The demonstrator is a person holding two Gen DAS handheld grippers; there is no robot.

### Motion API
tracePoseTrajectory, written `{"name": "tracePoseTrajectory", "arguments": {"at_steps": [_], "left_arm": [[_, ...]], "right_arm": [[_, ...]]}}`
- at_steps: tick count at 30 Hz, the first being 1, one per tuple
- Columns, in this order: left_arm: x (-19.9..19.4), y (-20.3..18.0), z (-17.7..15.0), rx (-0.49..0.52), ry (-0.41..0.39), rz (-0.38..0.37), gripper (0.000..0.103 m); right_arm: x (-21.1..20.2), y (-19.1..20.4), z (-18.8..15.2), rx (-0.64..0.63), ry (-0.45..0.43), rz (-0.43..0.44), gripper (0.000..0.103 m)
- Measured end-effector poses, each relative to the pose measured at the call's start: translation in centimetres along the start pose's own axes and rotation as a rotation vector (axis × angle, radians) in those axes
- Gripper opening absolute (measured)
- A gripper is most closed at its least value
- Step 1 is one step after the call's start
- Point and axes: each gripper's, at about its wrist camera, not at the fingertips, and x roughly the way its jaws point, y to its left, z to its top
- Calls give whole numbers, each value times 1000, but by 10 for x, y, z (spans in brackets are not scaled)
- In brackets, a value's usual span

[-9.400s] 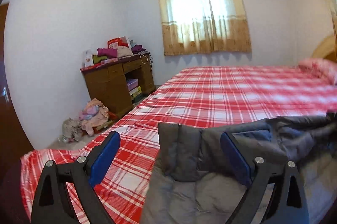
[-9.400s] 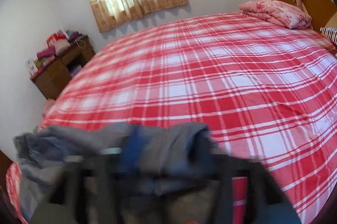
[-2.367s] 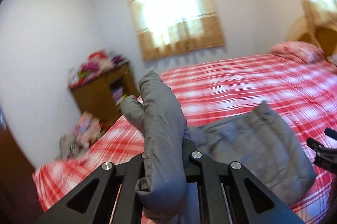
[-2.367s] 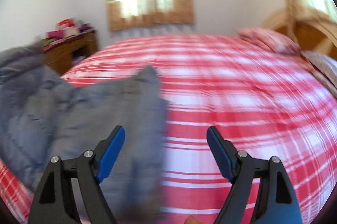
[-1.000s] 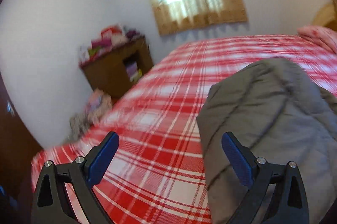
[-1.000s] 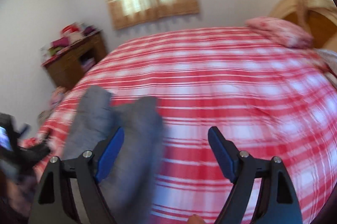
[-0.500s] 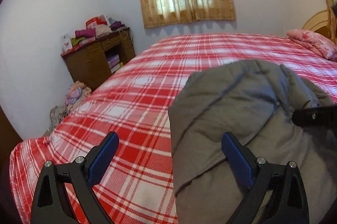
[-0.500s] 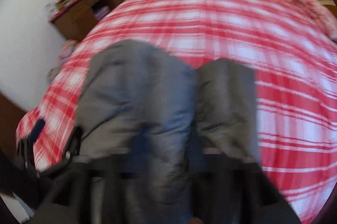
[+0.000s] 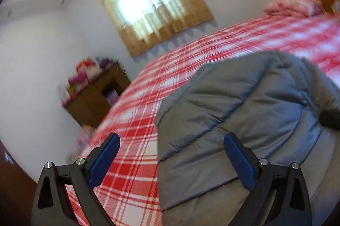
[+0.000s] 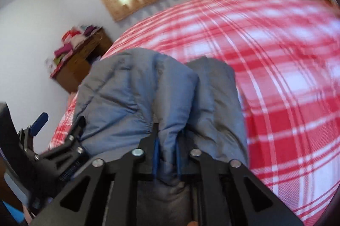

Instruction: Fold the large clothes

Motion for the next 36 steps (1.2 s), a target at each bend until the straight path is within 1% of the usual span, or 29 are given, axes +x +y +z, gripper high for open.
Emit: {"name": "tracePoseTrajectory", "arguments": {"at_steps": [2,3,4,6,7,9,10,11,12,13,14,15,16,17,19,20,21,24,27,32,36], "left_arm": [[-5,-7,3,25,-8,-5,99],[-7,-8,5,33,-8,-11,99],[-9,-8,7,37,-9,-16,99],[-13,-6,12,33,-14,-32,99],[-14,-5,12,27,-15,-40,99],[-14,-1,16,7,-6,-50,99],[-12,3,18,-9,2,-42,99],[-7,10,20,-31,11,-34,99],[-4,19,21,-67,18,-32,99],[-1,24,22,-90,23,-27,99],[4,33,22,-132,34,-15,99],[9,39,22,-162,44,-19,99],[14,41,21,-180,60,-26,99],[20,40,20,-188,79,-35,99],[34,30,14,-170,115,-61,99],[39,22,11,-157,119,-54,99],[40,17,10,-152,113,-46,99],[43,3,5,-146,104,-33,99],[52,-1,1,-152,116,-46,99],[59,-2,-8,-180,133,-70,99],[68,-5,-11,-184,163,-92,100]], "right_arm": [[-13,-10,0,24,1,-26,30],[-24,-10,3,28,-16,-61,42],[-40,-5,8,10,-54,-106,46],[-64,15,21,-56,-136,-179,46],[-77,33,28,-102,-179,-190,45],[-81,54,38,-163,-209,-189,41],[-75,66,43,-186,-214,-183,39],[-65,71,45,-197,-199,-172,39],[-49,74,45,-208,-166,-168,36],[-33,71,42,-211,-136,-183,29],[-20,65,40,-206,-122,-199,26],[-11,56,35,-188,-106,-196,25],[-4,46,29,-170,-88,-185,22],[1,38,21,-162,-82,-201,20],[2,25,13,-149,-92,-195,20],[2,20,11,-139,-98,-190,20],[-2,15,9,-129,-100,-189,20],[4,16,7,-132,-114,-204,20],[6,18,2,-149,-122,-221,20],[12,14,0,-154,-115,-226,20],[14,13,-1,-144,-108,-228,20]]}}
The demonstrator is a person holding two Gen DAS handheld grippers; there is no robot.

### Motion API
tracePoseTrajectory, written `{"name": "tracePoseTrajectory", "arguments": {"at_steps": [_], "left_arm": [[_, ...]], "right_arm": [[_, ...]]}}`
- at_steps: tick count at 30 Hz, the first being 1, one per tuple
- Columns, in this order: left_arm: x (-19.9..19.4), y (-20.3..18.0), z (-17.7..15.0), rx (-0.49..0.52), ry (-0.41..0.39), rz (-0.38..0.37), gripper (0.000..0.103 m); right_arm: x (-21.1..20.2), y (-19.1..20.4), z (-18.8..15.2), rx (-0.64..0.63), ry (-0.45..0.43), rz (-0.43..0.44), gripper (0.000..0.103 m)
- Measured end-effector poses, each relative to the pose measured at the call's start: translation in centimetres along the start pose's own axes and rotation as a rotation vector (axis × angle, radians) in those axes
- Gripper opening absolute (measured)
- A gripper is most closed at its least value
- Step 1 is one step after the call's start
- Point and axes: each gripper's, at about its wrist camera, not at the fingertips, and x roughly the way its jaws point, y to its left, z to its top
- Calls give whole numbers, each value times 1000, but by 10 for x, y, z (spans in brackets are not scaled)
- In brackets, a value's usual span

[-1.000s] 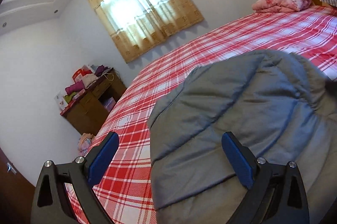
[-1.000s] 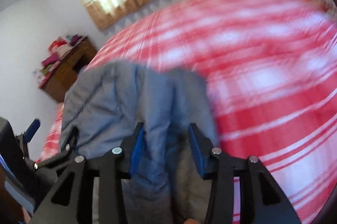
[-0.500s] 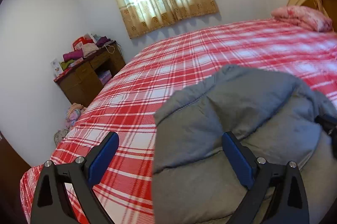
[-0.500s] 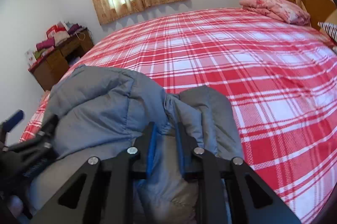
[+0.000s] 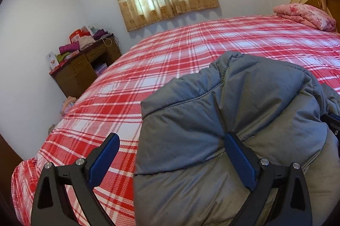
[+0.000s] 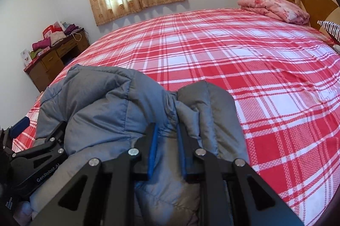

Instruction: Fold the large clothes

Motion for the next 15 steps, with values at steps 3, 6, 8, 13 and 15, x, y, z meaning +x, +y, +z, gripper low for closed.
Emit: {"name": "tracePoseTrajectory", "arguments": {"at_steps": [3,6,8,13,15], "left_arm": [[3,1,-1,-2,17,-11,100],[7,2,-2,-9,31,-21,101],[8,2,-3,-12,36,-24,101],[10,4,-4,-13,46,-30,101],[11,4,-4,-16,49,-33,101]], "right_arm": [[3,-2,-1,7,6,2,20],[5,-1,-2,6,11,-4,20],[5,0,-3,2,14,-10,20],[9,0,-4,-2,26,-17,19],[10,0,-4,-2,30,-18,19]]}}
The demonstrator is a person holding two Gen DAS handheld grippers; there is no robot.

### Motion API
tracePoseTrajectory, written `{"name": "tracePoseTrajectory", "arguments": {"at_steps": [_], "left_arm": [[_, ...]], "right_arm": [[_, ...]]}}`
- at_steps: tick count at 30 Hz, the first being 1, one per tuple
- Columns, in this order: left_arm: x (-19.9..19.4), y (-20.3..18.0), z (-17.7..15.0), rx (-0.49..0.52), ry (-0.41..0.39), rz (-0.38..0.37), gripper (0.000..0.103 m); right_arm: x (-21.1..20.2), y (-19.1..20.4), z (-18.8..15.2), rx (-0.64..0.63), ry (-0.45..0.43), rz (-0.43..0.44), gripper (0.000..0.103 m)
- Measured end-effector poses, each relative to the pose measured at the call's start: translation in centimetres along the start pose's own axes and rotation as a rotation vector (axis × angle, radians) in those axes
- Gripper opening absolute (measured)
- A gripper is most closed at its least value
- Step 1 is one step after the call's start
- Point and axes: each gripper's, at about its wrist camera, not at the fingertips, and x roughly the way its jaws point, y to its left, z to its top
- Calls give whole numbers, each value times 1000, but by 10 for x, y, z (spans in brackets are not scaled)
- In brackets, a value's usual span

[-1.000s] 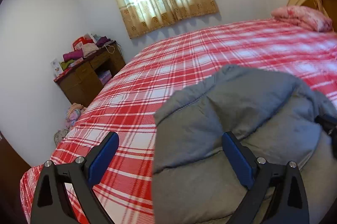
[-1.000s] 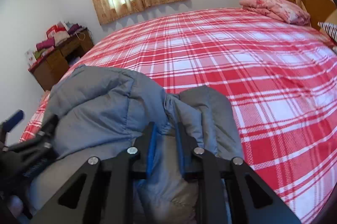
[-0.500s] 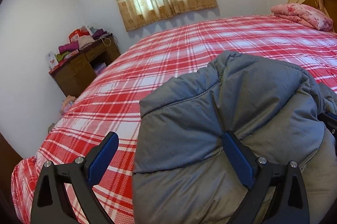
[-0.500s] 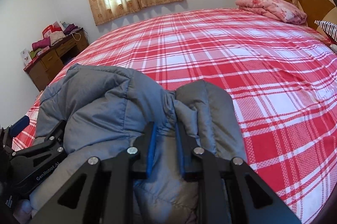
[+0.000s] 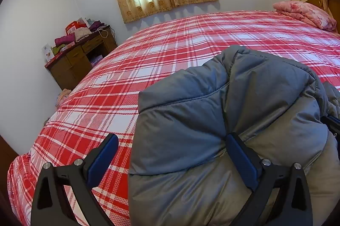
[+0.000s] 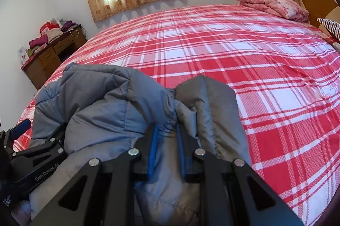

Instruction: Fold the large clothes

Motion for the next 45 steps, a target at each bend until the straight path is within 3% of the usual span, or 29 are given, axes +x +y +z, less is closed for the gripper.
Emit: {"name": "tracePoseTrajectory", "arguments": {"at_steps": [45], "left_arm": [[14,-3,2,18,43,-2,102]], "right_arm": [[10,11,-5,-42,23,-68,19]]}}
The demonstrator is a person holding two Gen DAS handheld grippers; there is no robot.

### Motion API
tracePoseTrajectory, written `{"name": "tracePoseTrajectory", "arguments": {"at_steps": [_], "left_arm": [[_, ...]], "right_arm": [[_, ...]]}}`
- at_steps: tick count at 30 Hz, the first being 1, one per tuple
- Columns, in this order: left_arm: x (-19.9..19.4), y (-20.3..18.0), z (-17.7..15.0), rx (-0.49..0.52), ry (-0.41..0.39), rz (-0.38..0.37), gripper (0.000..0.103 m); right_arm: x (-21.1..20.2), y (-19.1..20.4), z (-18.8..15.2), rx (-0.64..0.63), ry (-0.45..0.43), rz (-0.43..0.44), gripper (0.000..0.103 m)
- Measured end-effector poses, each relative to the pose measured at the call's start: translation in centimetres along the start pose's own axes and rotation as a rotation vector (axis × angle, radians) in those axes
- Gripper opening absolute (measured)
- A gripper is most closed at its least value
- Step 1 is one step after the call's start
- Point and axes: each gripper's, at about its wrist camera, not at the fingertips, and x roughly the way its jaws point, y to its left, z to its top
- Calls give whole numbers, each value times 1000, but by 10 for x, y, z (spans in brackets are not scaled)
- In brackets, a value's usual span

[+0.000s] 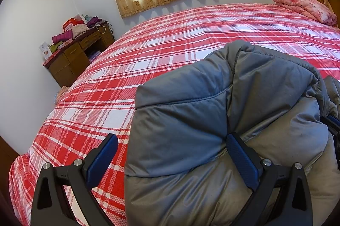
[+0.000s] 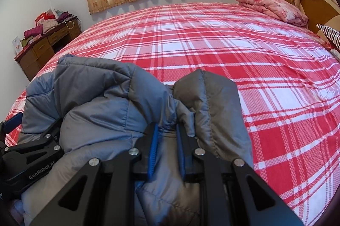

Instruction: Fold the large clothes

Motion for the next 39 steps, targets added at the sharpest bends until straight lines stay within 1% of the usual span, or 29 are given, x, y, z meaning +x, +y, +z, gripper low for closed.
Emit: {"name": "tracePoseTrajectory", "arguments": {"at_steps": [8,9,11,12,13,14,15,16,18,20,21,22,23,24,27,29,32,33,34,35,36,37,38,39], "left_arm": [[-1,-1,1,3,0,1,102],[-4,3,1,6,8,-14,102],[-16,16,-1,0,15,-58,102],[-27,27,-4,-21,-5,-72,102],[-34,35,-7,-35,-26,-75,102],[-43,45,-12,-46,-44,-74,102],[-49,57,-19,-53,-43,-84,102],[-52,64,-24,-62,-38,-95,102],[-53,75,-37,-85,-9,-142,102],[-54,77,-47,-91,3,-183,102],[-53,76,-51,-90,6,-194,102],[-54,73,-54,-90,3,-202,102],[-54,71,-54,-86,-3,-205,102],[-53,68,-54,-77,-4,-209,102],[-52,56,-51,-63,-10,-244,102],[-49,52,-50,-57,-14,-268,102],[-41,50,-50,-89,4,-348,102],[-40,49,-49,-94,6,-364,100],[-41,48,-50,-94,1,-388,95],[-43,46,-50,-83,-11,-436,76],[-47,41,-50,-59,-27,-440,68],[-51,36,-50,-33,-42,-423,64],[-57,28,-50,8,-55,-405,54],[-61,23,-49,34,-66,-386,39]], "right_arm": [[0,-2,0,12,-2,15,19],[-2,-3,0,19,-1,30,19],[-9,-10,3,26,1,69,23],[-19,-13,2,18,-13,80,34],[-31,-17,1,18,-44,77,58],[-40,-21,-2,22,-71,59,71],[-48,-27,-5,35,-95,40,88],[-54,-35,-9,57,-99,30,90],[-56,-49,-17,101,-74,58,90],[-50,-56,-26,117,-23,96,89],[-48,-58,-31,133,-8,131,87],[-47,-60,-33,148,0,165,82],[-46,-59,-34,153,1,201,78],[-45,-55,-34,142,3,209,76],[-35,-49,-33,138,50,263,75],[-30,-51,-31,152,55,287,75],[-26,-44,-28,129,67,303,75],[-25,-41,-27,124,67,327,70],[-24,-39,-28,126,66,379,54],[-24,-40,-30,129,69,415,48],[-24,-39,-32,128,73,427,41],[-23,-39,-31,129,80,438,35],[-22,-39,-31,138,84,455,32],[-23,-39,-31,146,80,468,27]]}}
